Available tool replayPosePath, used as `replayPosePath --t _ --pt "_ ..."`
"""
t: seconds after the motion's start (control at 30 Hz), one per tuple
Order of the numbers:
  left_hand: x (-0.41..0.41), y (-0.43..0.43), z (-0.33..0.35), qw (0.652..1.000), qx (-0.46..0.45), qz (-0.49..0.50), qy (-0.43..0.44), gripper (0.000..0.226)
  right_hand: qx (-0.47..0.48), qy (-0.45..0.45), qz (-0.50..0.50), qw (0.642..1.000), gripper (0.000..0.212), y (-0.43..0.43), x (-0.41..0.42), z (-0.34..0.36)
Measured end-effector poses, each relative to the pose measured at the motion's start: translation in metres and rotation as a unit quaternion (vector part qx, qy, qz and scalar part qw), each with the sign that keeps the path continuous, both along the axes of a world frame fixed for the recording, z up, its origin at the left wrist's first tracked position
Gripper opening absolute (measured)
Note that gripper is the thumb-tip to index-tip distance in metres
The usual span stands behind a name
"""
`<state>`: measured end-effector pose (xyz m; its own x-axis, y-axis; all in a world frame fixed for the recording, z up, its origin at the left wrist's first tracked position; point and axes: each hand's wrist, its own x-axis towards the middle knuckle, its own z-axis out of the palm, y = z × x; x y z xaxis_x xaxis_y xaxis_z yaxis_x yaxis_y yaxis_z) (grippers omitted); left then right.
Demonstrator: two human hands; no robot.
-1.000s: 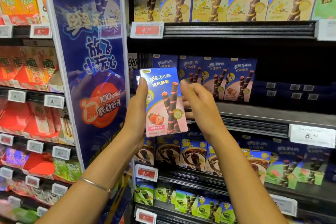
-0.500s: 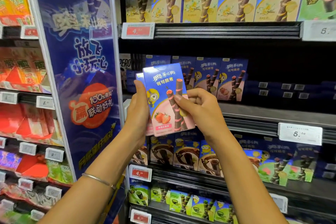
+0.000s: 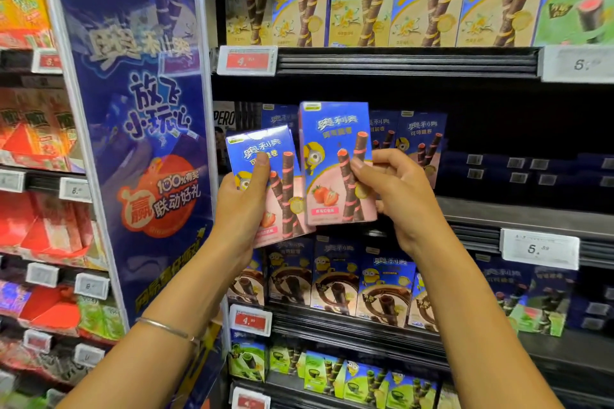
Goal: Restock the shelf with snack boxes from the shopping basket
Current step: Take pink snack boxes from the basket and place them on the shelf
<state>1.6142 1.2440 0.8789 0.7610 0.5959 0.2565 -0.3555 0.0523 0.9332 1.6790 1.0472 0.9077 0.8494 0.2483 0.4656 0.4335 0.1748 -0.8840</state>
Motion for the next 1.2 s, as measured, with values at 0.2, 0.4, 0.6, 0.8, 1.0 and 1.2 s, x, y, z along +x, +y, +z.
replayPosePath --t 0.2,0.4,0.6,0.8,1.0,1.2 --pt "-0.004 -0.001 0.001 1.0 0.008 0.009 -0.001 0.037 0.007 0.003 -0.07 0.998 0.029 -0.005 0.031 0.013" --pt "-0.013 -0.007 0.008 1.0 0.002 0.012 0.017 0.061 -0.084 -0.016 -0.161 0.983 0.033 0.003 0.068 0.015" --pt "-0.018 -0.01 0.012 1.0 0.001 0.009 0.022 0.062 -0.199 -0.068 -0.253 0.944 0.033 0.016 0.086 0.009" --pt "-0.019 -0.011 0.013 0.999 -0.008 0.011 0.031 0.062 -0.277 -0.083 -0.288 0.913 0.041 0.028 0.089 0.016" --pt "-0.017 -0.011 0.012 0.999 -0.008 0.011 0.031 0.064 -0.308 -0.095 -0.314 0.893 0.03 0.037 0.089 0.015" --pt "-0.011 -0.01 0.01 0.999 0.0 0.01 0.03 0.056 -0.321 -0.103 -0.332 0.881 0.017 0.046 0.091 0.014"
